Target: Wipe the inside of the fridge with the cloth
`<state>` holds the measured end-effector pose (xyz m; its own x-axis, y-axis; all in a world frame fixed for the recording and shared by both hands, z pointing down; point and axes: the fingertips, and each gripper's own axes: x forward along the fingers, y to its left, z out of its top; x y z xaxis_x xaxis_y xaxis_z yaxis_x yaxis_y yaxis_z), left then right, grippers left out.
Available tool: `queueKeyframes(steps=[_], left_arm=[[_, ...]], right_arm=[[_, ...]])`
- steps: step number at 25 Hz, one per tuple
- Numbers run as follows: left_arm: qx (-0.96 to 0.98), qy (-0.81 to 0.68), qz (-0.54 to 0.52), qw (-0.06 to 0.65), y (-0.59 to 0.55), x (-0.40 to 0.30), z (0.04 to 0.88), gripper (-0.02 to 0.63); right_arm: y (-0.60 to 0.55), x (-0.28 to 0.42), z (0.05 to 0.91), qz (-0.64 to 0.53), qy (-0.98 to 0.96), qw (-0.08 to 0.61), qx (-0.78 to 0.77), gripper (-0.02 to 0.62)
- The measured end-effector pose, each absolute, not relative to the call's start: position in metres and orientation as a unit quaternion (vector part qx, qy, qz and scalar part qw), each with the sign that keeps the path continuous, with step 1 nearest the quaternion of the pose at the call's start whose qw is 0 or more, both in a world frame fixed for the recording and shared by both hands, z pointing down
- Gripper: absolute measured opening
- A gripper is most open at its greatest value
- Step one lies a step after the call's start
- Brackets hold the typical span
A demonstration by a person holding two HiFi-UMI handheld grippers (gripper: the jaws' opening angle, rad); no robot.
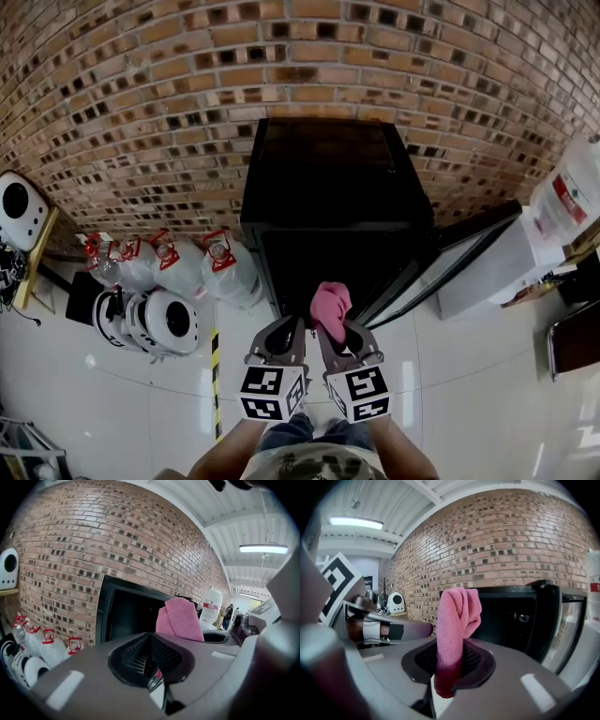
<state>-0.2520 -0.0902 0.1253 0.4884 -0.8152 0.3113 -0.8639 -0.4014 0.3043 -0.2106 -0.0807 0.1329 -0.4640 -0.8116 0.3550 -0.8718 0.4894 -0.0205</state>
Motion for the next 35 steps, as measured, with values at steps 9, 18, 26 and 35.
queueKeyframes(steps=[9,18,26,35], left_arm=[[0.815,-0.538,0.039,0.211,-0.154,-0.264,0.141,0.011],[0.789,-0.577,0.038,0.208,-0.199,-0.270,0.181,0.011],[0.793,-0.587,0.012,0.166,-0.220,-0.272,0.196,0.011],[0.818,-0.566,-0.004,0.105,-0.236,-0.257,0.246,0.009]], right_arm=[[-0.149,-0.212,0.158,0.086,-0.863,0.141,0.477,0.061],[-0.220,-0.225,0.186,0.053,-0.905,0.083,0.415,0.061],[-0.252,-0.263,0.206,0.014,-0.935,0.059,0.351,0.061],[-0.304,-0.273,0.245,-0.060,-0.947,0.031,0.313,0.061]])
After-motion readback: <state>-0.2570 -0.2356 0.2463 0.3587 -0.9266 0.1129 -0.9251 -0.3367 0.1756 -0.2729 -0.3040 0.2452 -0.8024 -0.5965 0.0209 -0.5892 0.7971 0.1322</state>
